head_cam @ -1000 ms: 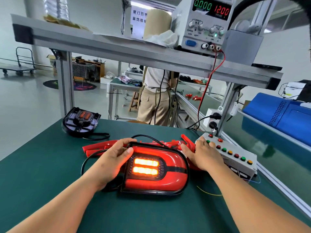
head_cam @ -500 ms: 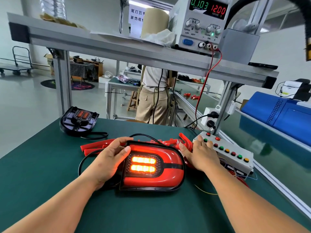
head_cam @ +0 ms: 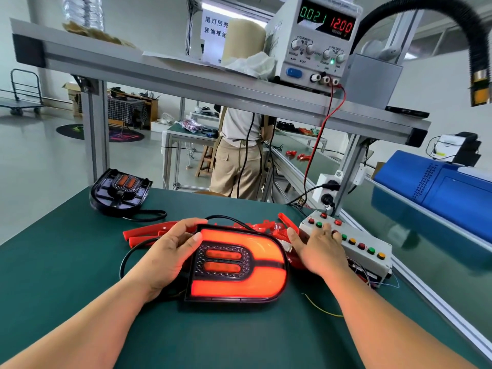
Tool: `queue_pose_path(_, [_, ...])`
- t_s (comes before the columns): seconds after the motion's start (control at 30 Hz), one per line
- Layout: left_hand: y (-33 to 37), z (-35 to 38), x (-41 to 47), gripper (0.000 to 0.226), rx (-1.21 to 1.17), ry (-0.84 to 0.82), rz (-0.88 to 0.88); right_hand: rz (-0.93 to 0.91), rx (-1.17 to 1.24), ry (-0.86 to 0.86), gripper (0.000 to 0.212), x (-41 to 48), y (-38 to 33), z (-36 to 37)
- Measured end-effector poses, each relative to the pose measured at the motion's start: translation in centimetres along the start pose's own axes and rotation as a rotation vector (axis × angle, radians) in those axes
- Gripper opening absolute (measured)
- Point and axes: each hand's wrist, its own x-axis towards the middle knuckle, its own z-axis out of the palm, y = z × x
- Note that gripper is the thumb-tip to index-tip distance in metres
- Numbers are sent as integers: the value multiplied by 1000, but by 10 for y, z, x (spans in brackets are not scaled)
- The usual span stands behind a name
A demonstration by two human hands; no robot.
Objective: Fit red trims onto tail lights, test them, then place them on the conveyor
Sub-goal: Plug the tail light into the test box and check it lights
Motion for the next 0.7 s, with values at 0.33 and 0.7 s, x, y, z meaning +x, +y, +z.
queue_pose_path(0.33, [2,0,-2,28,-31,27,-1,-14,-53,1,107,-1,3,-1])
queue_pose_path(0.7, [0,-1,0,29,-8,22,5,-26,-61,12,100,-1,3,-5])
